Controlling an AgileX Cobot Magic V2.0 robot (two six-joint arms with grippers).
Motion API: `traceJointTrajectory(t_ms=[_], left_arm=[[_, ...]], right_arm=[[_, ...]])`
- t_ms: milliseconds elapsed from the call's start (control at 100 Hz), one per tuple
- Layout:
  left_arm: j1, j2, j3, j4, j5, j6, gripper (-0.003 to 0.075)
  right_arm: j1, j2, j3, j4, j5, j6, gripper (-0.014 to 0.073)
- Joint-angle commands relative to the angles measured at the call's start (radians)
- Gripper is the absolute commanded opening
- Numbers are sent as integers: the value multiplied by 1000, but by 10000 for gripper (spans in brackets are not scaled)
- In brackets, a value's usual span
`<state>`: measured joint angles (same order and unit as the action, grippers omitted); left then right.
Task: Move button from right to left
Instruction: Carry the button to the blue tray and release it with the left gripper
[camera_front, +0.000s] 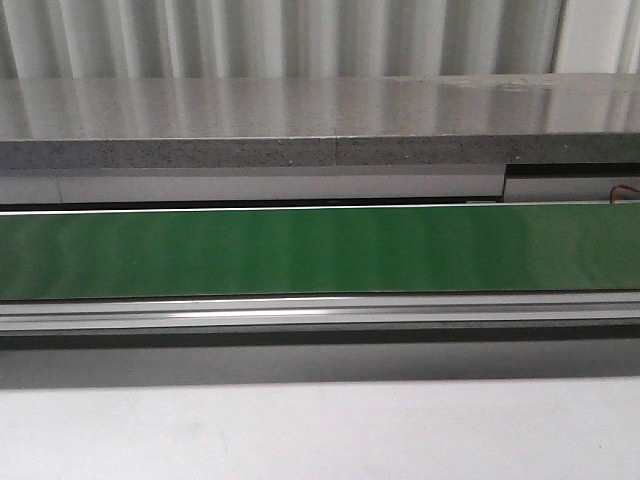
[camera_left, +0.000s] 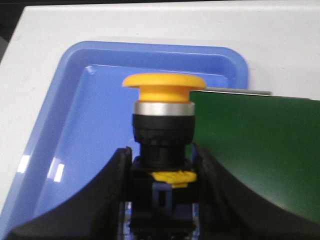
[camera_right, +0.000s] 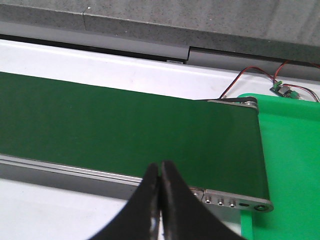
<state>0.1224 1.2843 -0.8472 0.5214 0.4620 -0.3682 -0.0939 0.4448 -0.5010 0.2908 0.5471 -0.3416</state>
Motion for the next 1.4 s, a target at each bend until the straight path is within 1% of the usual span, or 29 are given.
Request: traceJointTrajectory(t_ms=[0, 70, 110, 180, 250, 400, 570, 710, 1010, 1260, 1320, 1390], left_arm=[[67, 10, -24, 0, -86, 17, -20], [118, 32, -25, -63, -135, 27, -20], [136, 51, -28, -97, -150, 57, -20], [147, 88, -30, -144, -166, 113, -20], [148, 128, -30, -169, -186, 138, -20], [158, 209, -35, -173, -239, 154, -20], [192, 283, -81, -202, -234, 154, -20], [197, 311, -105, -202, -224, 156, -20], [200, 391, -104, -228, -233, 156, -20], [200, 412, -104, -249, -237, 156, -19], [200, 412, -104, -252, -238, 156, -13], [200, 412, -104, -254, -238, 156, 29]], right_arm=[[-2, 1, -27, 0, -64, -10, -67], [-2, 1, -27, 0, -64, -10, -67], [-2, 1, -27, 0, -64, -10, -67], [-2, 1, -27, 0, -64, -10, -67], [-2, 1, -27, 0, -64, -10, -67], [-2, 1, -27, 0, -64, -10, -67], [-2, 1, -27, 0, -64, -10, -67], [-2, 1, -27, 0, -64, -10, -67], [-2, 1, -27, 0, -64, -10, -67], [-2, 1, -27, 0, -64, -10, -67], [-2, 1, -27, 0, -64, -10, -67], [-2, 1, -27, 0, -64, -10, -67]])
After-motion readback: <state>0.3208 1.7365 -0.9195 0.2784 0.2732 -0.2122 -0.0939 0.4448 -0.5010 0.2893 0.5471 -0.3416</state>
